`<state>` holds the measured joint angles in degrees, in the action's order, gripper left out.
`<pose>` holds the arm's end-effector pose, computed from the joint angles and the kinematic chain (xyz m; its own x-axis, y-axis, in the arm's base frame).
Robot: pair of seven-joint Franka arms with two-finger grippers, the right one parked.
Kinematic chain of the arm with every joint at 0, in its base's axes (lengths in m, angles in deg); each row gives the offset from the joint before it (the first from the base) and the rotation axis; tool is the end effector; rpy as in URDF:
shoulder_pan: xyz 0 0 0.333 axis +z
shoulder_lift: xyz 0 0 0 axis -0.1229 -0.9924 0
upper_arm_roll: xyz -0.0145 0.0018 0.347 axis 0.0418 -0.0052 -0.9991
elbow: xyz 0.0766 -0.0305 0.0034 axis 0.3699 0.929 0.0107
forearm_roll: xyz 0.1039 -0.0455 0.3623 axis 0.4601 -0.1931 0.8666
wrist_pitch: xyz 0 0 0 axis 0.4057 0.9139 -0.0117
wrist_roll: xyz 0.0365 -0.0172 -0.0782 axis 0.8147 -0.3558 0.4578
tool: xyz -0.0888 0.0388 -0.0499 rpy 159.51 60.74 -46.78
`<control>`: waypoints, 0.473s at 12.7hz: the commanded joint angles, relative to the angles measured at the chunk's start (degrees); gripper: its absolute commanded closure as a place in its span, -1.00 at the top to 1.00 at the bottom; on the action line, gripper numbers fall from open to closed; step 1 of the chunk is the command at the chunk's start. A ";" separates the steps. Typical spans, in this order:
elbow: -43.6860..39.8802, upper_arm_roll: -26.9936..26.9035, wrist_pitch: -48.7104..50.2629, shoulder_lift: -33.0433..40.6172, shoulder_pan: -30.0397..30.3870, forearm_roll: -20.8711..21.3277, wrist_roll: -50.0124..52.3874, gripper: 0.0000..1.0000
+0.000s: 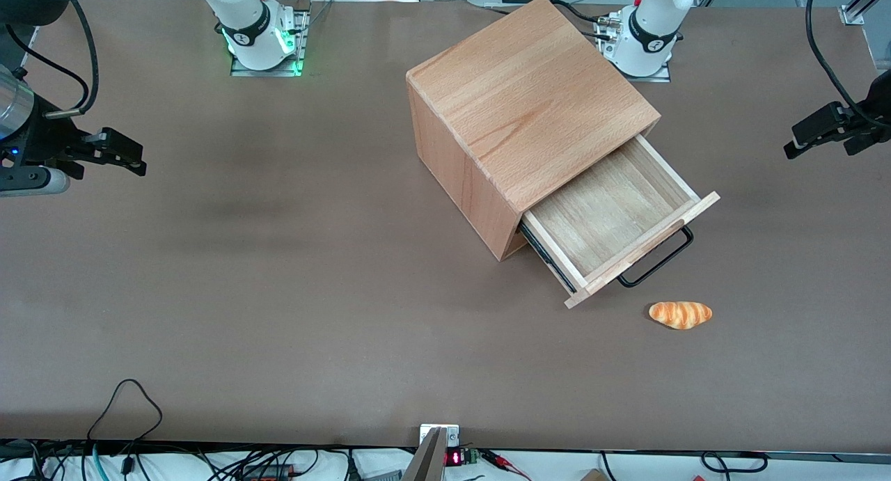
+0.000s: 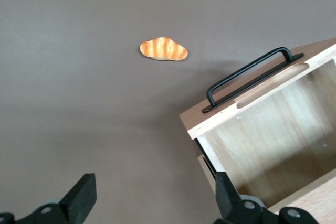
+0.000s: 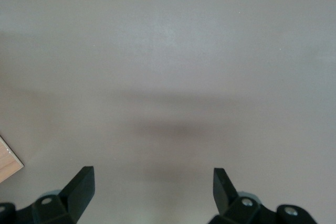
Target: Open top drawer with left arm
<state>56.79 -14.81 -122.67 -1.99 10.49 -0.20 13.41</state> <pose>0.5380 0.0284 0.6654 0.9931 0.1155 0.0186 0.1145 -0.9922 0.0493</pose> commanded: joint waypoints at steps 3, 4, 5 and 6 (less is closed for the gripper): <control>1.39 0.41 1.24 1.51 -0.70 3.73 0.80 1.00; 1.39 -0.11 1.42 1.51 -1.92 3.65 0.72 1.00; 1.39 -0.29 1.33 1.42 -2.46 3.73 0.63 1.00; 1.39 -0.21 1.16 1.42 -2.64 3.73 0.28 1.00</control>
<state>56.86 -14.65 -121.60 -1.99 9.18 1.85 13.47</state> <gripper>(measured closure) 0.000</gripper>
